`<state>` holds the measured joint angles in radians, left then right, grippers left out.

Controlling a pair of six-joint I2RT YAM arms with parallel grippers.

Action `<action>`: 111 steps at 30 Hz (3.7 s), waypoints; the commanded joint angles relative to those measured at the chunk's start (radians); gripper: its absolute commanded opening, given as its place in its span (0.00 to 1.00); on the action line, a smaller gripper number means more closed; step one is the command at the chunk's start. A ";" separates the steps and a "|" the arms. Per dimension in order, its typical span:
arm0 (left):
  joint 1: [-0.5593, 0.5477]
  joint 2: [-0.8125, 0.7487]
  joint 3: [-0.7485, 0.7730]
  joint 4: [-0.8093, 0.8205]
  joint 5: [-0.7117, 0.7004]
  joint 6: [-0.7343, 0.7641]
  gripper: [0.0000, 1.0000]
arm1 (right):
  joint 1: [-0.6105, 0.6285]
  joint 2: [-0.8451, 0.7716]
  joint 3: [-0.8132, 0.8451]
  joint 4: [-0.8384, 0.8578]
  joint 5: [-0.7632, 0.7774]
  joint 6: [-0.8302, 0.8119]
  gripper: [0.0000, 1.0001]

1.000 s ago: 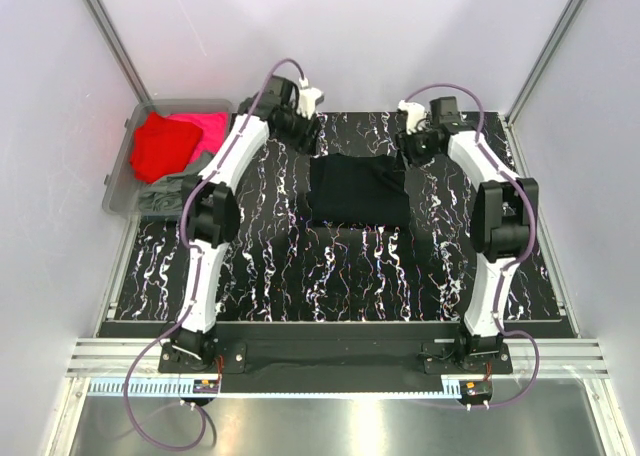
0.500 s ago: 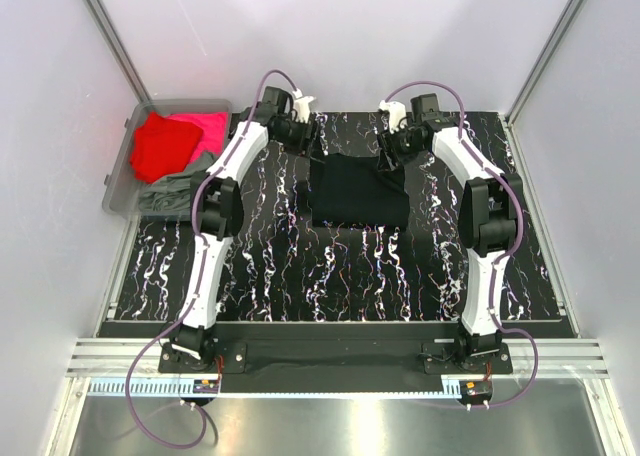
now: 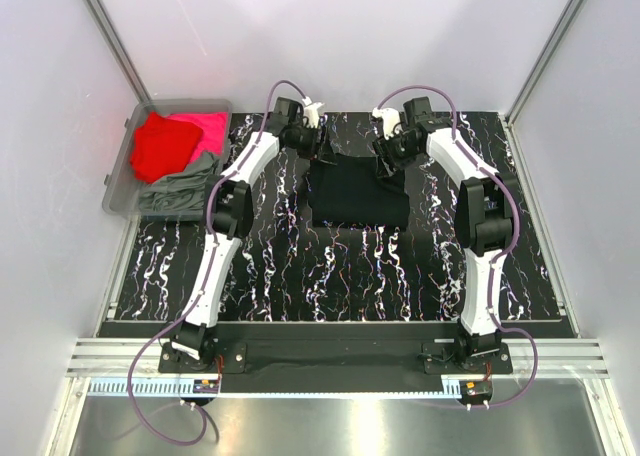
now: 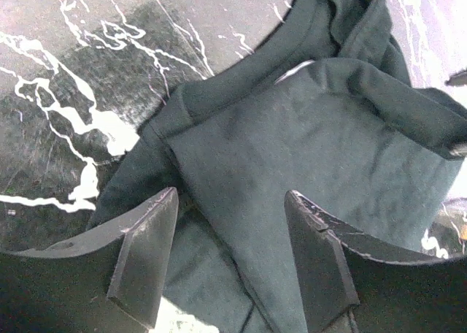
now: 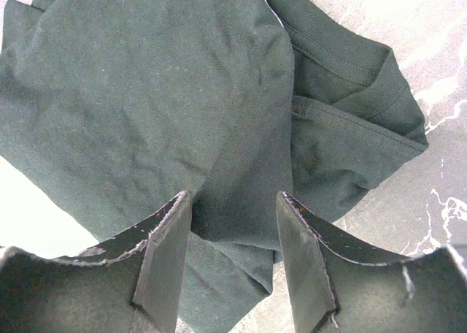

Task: Fold and stack the t-shirts
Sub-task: Fold the tshirt, then neatly place the folded tshirt to the corner

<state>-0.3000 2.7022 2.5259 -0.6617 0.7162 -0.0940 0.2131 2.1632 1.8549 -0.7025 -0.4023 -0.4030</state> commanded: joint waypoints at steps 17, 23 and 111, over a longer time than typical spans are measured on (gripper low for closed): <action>-0.001 -0.004 0.057 0.129 0.020 -0.024 0.00 | 0.023 0.035 -0.007 -0.003 0.037 -0.017 0.50; -0.001 -0.074 0.013 0.090 0.026 0.022 0.00 | 0.023 0.021 0.029 0.034 0.123 -0.017 0.25; -0.119 -0.463 -0.297 -0.199 -0.388 0.303 0.62 | -0.135 0.455 0.500 -0.327 -0.319 0.104 0.06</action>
<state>-0.4091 2.2307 2.1784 -0.8822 0.3386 0.1925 0.0593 2.6289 2.3318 -0.9825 -0.7685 -0.2741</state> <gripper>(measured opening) 0.624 0.124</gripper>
